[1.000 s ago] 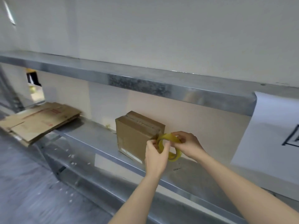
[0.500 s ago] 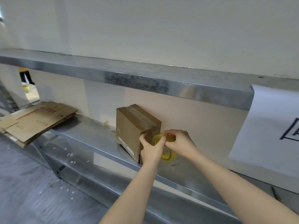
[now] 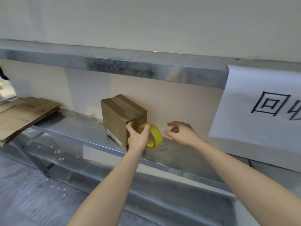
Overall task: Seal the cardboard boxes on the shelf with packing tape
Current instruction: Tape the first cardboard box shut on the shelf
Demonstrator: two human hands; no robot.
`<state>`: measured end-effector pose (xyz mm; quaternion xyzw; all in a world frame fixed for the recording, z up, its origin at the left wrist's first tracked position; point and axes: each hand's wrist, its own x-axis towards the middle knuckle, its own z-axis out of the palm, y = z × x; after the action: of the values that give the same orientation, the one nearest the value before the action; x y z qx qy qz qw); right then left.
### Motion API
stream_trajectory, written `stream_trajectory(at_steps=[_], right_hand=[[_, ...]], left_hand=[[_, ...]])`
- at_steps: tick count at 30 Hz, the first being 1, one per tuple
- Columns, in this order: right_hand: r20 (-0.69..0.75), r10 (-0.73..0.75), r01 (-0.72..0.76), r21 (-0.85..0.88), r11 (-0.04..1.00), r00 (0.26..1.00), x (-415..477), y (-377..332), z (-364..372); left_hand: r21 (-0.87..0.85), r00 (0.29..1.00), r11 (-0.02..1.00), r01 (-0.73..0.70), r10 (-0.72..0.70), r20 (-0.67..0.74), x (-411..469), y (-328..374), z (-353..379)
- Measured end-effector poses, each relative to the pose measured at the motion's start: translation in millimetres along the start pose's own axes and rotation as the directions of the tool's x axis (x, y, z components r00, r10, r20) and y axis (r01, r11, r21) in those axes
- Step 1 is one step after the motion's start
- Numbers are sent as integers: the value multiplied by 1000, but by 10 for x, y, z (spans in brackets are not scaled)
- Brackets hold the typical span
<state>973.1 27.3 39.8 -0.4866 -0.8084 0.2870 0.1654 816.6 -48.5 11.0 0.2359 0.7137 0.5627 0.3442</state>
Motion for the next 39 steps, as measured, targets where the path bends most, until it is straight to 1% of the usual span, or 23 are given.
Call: stream_trajectory(at_steps=[4, 7, 9, 11, 15, 20, 23, 26, 28, 29, 33, 36, 39], right_hand=[[-21, 186, -187, -90, 978, 982, -270, 554, -186], [-63, 347, -353, -162, 922, 936, -539, 1044, -320], [-80, 411, -418, -207, 884, 908, -722, 1297, -396], [-99, 451, -461, -218, 860, 887, -869, 1475, -456], [-124, 498, -513, -214, 831, 858, -1044, 1719, -516], [-129, 528, -543, -195, 817, 840, -1170, 1931, -527], [-178, 529, -558, -212, 803, 830, -1264, 2076, -555], [-275, 532, -597, -292, 747, 801, -1356, 2242, -577], [-302, 564, -639, -329, 695, 769, -1424, 2348, -558], [-292, 583, -653, -327, 684, 758, -1456, 2391, -542], [-274, 596, -656, -304, 690, 754, -1500, 2457, -481], [-302, 618, -688, -320, 652, 726, -1488, 2428, -490], [-275, 645, -699, -341, 628, 713, -1444, 2355, -516]], left_hand=[[-8, 999, 999, 38, -38, 13, 22, 1, 9], [-73, 1000, 997, 27, -27, 7, 56, 4, 32], [-88, 1000, 996, 19, -20, 0, 69, -19, 62], [-56, 1000, 998, 5, -6, -16, 70, -37, 75], [11, 998, 1000, -24, 24, -61, 96, -68, 90], [-14, 997, 1000, -13, 12, -70, 40, -79, 126], [-13, 997, 1000, 1, -2, -79, 19, -90, 147], [-14, 997, 1000, -8, 7, -82, -19, -103, 172], [14, 996, 1000, -17, 18, -87, -59, -97, 180], [28, 996, 1000, -11, 13, -88, -72, -93, 182], [64, 996, 998, 3, 2, -86, -136, -61, 184], [67, 996, 998, 6, 0, -91, -159, -65, 201], [69, 996, 998, 15, -8, -94, -162, -58, 199]])
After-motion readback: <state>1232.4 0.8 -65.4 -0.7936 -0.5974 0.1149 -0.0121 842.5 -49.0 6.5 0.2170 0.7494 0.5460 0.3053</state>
